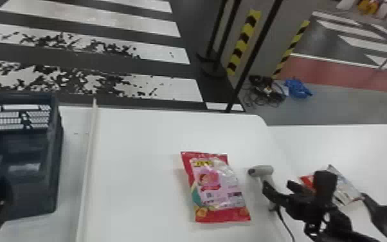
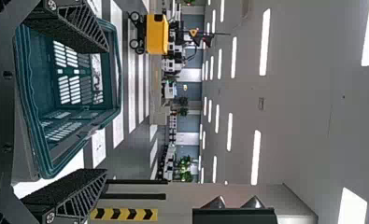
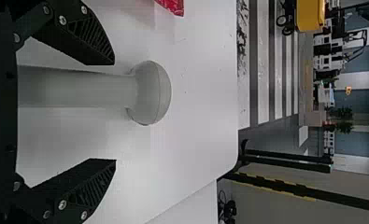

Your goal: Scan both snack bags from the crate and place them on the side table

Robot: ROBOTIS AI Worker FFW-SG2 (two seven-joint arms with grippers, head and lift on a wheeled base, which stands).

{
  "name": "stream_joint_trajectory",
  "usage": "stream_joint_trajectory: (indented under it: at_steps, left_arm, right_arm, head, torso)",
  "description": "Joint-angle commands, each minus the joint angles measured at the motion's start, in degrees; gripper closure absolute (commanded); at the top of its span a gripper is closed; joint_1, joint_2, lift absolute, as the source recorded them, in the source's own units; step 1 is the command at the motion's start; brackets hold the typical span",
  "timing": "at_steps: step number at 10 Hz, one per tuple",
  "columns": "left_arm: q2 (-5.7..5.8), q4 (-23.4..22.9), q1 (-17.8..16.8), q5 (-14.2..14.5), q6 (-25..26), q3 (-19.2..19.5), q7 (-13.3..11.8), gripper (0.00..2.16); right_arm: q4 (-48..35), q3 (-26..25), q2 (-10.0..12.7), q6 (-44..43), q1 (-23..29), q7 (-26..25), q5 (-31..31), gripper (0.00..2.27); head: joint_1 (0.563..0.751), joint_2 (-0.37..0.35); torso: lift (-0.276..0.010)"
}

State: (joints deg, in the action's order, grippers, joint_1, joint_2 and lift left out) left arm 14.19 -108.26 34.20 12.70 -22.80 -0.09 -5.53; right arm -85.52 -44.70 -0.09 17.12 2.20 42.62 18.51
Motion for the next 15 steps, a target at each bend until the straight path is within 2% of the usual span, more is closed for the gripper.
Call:
stream_joint_trajectory:
  at_steps: [1, 3, 4, 5, 7, 10, 13, 15]
  left_arm:
    - [-0.04, 0.07, -0.54, -0.13, 0.97, -0.09, 0.00, 0.08]
    - [-0.04, 0.07, -0.98, -0.22, 2.02, -0.18, 0.00, 0.08]
    - [-0.04, 0.07, -1.16, -0.22, 2.37, -0.18, 0.00, 0.08]
    - [0.05, 0.07, -1.25, -0.22, 2.37, -0.18, 0.00, 0.08]
    - [0.13, 0.07, -1.07, -0.13, 2.37, -0.18, 0.00, 0.08]
    - [0.31, 0.24, -0.98, 0.04, 2.37, -0.18, 0.00, 0.08]
    - [0.31, 0.24, -0.81, 0.04, 2.02, -0.18, 0.00, 0.08]
    - [0.31, 0.24, -0.81, 0.04, 2.02, -0.09, 0.00, 0.08]
  right_arm:
    - [-7.82, 0.14, 0.14, 4.81, 3.16, 0.09, -4.09, 0.16]
    - [-17.31, 2.51, 0.14, 13.95, 8.79, 2.11, -12.71, 0.15]
    - [-20.39, 4.01, 0.14, 16.94, 10.90, 3.43, -14.46, 0.15]
    - [-21.62, 5.06, 0.14, 20.45, 11.25, 6.77, -14.46, 0.15]
    - [-21.88, 7.79, 0.14, 22.74, 10.81, 8.44, -13.41, 0.15]
    - [-20.48, 10.07, 0.14, 30.12, 8.00, 12.13, -9.98, 0.14]
    - [-16.08, 10.78, 0.14, 30.65, 5.01, 13.89, -6.03, 0.13]
    - [-15.29, 10.86, 0.14, 32.58, 4.57, 16.35, -5.76, 0.13]
  head:
    - [0.695, -0.342]
    - [0.695, -0.350]
    - [0.695, -0.344]
    - [0.695, -0.315]
    - [0.695, -0.254]
    - [0.695, -0.204]
    - [0.695, -0.179]
    - [0.695, -0.172]
  torso:
    - [-0.098]
    - [-0.098]
    - [-0.098]
    - [-0.098]
    - [-0.098]
    - [-0.098]
    - [-0.098]
    - [-0.098]
